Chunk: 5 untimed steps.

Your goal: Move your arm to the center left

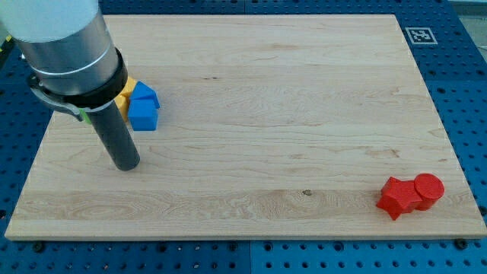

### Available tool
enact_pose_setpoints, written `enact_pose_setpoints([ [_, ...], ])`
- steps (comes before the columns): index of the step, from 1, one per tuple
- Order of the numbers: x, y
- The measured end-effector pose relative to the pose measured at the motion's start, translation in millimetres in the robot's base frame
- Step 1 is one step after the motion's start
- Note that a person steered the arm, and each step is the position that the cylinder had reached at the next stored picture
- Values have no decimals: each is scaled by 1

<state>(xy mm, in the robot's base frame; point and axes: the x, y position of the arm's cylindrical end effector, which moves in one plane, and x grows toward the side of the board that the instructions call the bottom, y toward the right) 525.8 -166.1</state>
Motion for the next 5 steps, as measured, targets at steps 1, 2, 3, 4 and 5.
enact_pose_setpoints([
  [1,0,0],
  [2,-4,-34],
  [3,-26,-75],
  [4,-51,-113],
  [5,-66,-138],
])
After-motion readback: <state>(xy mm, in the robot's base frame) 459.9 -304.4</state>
